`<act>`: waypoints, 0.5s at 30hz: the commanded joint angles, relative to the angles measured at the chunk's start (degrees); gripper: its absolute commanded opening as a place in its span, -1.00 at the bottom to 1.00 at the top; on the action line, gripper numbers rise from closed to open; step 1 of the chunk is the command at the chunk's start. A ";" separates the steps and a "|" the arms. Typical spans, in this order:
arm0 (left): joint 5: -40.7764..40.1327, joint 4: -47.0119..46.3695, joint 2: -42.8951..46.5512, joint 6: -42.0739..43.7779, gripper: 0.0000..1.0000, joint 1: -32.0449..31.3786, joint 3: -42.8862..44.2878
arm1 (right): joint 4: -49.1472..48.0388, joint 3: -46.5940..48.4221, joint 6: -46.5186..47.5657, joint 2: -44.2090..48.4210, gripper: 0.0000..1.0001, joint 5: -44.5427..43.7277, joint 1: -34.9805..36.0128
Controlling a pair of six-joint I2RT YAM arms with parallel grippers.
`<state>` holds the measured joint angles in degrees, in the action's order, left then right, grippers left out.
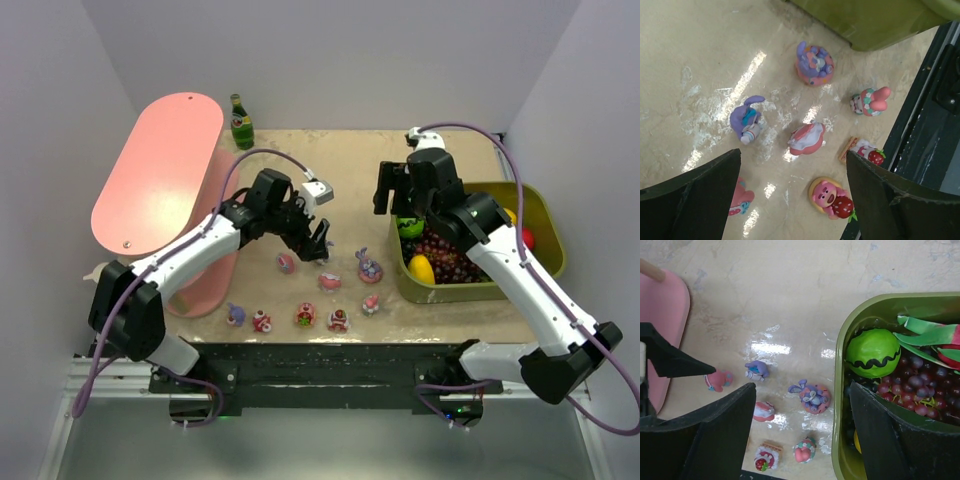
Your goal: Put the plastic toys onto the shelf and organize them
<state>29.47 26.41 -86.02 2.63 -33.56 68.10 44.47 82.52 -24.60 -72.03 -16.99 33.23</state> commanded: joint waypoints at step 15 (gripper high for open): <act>-2.58 -11.91 -12.86 2.38 0.57 0.25 1.60 | -0.35 -0.08 0.43 1.98 0.60 0.21 -0.98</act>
<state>27.33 17.74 -98.06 4.14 -33.50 67.09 44.58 82.02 -24.80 -71.81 -15.81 32.84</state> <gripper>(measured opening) 0.800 0.797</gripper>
